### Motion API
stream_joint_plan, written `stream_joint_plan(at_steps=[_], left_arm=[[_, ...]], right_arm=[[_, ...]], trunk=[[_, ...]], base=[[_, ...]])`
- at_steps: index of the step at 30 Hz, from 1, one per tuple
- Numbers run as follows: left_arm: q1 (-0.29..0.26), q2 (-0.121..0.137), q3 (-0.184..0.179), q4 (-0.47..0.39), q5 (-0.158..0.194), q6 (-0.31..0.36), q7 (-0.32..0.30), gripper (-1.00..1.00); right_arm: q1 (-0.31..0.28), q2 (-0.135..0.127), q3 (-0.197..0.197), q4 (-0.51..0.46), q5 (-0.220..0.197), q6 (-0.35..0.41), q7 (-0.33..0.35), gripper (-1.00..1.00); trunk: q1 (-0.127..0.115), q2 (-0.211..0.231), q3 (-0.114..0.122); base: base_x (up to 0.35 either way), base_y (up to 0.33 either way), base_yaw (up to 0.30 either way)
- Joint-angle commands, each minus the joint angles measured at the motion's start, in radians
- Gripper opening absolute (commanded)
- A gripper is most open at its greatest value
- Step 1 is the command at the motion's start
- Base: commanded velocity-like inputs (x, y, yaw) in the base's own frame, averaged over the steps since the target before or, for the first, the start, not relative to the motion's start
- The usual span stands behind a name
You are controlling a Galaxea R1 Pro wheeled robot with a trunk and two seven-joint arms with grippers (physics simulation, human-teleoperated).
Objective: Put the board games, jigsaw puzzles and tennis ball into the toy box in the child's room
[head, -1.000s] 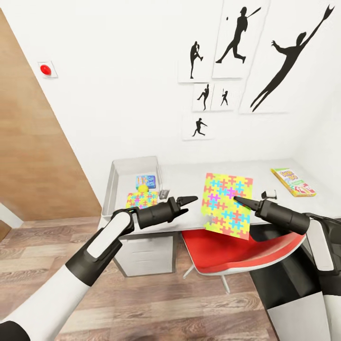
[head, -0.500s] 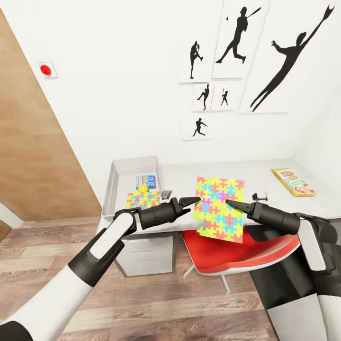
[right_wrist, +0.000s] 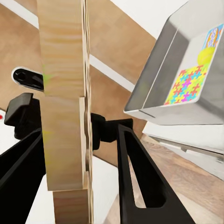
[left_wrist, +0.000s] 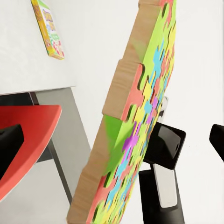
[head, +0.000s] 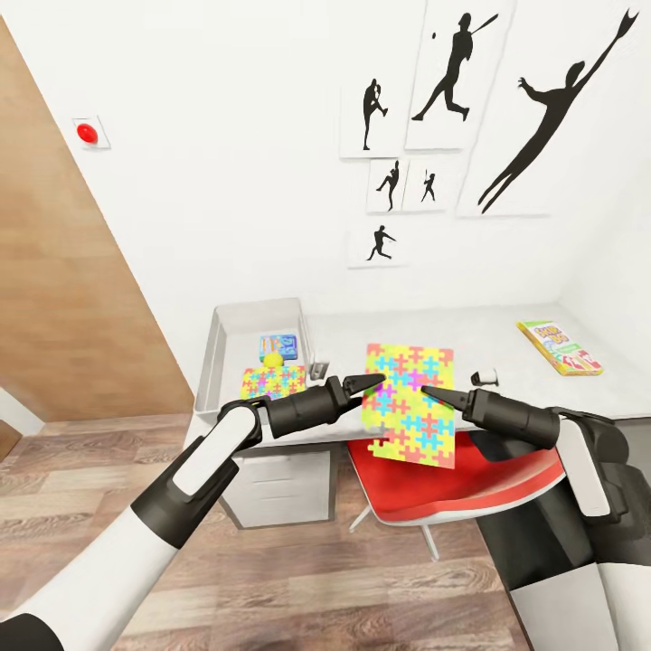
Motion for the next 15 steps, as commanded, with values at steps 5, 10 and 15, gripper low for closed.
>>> stream_joint_plan(at_steps=[5, 10, 15], left_arm=[[-0.001, 0.001, -0.001, 0.0, 0.0, 0.0, -0.005, 1.0], [-0.001, 0.0, -0.001, 0.0, -0.001, 0.0, -0.005, 1.0], [-0.001, 0.0, -0.001, 0.0, -0.001, 0.0, -0.005, -1.0]], right_arm=[[-0.001, 0.0, 0.0, 0.0, 0.003, 0.003, 0.005, -1.0], [0.0, 0.0, 0.0, 0.001, 0.003, 0.003, 0.005, -1.0], [0.0, 0.0, 0.001, 0.001, 0.003, 0.003, 0.005, -1.0]], trunk=[[0.001, -0.002, -0.002], [0.001, -0.002, -0.002], [0.001, -0.002, -0.002]], base=[[0.0, 0.0, 0.0], [0.0, 0.0, 0.0], [0.0, 0.0, 0.0]])
